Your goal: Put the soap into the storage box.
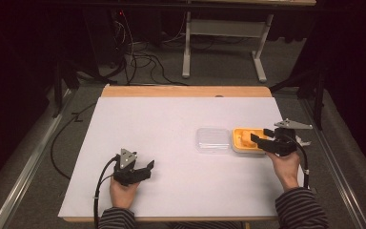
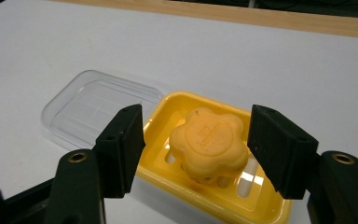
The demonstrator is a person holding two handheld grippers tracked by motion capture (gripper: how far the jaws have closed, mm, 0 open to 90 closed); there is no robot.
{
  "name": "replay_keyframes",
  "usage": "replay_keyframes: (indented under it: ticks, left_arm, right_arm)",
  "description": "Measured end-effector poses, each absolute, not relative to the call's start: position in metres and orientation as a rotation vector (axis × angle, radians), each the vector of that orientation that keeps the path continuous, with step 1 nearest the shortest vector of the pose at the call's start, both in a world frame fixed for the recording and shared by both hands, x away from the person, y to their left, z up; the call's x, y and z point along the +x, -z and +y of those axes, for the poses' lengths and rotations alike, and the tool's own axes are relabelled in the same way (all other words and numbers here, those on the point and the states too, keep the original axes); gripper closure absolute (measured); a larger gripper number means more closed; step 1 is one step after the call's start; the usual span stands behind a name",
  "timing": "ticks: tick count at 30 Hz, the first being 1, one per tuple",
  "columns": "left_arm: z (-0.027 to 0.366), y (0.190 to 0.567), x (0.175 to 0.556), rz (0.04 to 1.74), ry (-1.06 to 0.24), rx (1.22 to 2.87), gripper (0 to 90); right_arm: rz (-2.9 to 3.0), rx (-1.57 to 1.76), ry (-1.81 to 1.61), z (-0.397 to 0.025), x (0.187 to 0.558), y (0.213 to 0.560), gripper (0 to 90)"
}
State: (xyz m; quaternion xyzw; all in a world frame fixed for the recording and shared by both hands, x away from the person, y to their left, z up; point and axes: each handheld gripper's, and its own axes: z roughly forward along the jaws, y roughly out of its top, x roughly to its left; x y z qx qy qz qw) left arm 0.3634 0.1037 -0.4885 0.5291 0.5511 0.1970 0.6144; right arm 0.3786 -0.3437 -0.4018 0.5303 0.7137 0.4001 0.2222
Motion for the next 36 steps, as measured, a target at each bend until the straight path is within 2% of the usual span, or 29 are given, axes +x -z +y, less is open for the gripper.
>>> replay_keyframes:
  ticks: [26, 36]
  left_arm:
    - [0.104, 0.488, 0.363, 1.262, -0.456, 1.219, 23.2]
    - [0.104, 0.488, 0.363, 1.265, -0.46, 1.219, 23.2]
  right_arm:
    - [1.949, 1.406, -1.166, -0.336, 0.344, 0.392, 34.1]
    - [1.926, 1.389, -1.18, -0.338, 0.333, 0.398, 34.0]
